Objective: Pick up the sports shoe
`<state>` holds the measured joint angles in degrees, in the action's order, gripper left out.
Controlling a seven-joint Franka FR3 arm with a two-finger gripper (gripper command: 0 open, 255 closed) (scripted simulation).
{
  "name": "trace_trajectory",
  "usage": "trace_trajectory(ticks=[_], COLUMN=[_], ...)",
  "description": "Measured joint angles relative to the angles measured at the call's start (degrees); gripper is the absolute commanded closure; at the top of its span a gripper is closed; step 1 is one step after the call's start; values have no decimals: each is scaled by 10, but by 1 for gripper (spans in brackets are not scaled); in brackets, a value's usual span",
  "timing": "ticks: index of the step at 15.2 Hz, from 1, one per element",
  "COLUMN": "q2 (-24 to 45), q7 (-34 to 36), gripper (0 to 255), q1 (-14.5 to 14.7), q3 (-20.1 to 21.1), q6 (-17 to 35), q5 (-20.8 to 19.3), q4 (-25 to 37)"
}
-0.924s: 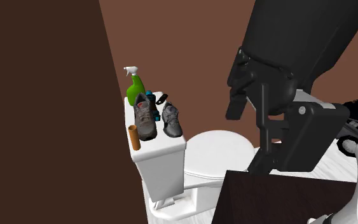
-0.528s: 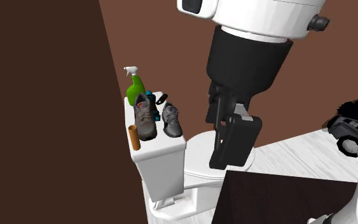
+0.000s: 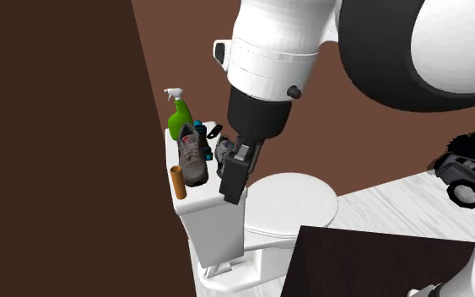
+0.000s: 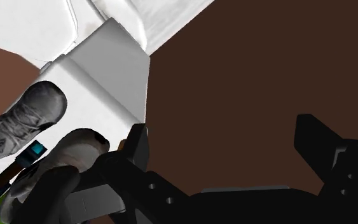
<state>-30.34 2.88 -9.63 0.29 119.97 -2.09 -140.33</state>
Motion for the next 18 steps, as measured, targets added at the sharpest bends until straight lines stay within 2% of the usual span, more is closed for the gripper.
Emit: trace_trajectory(ticks=[10, 18], q2=[155, 278], q7=[98, 175], gripper=[0, 0], q1=[-69, -116], q3=[-25, -55], q6=[178, 294], q5=[-26, -42], q4=[18, 55])
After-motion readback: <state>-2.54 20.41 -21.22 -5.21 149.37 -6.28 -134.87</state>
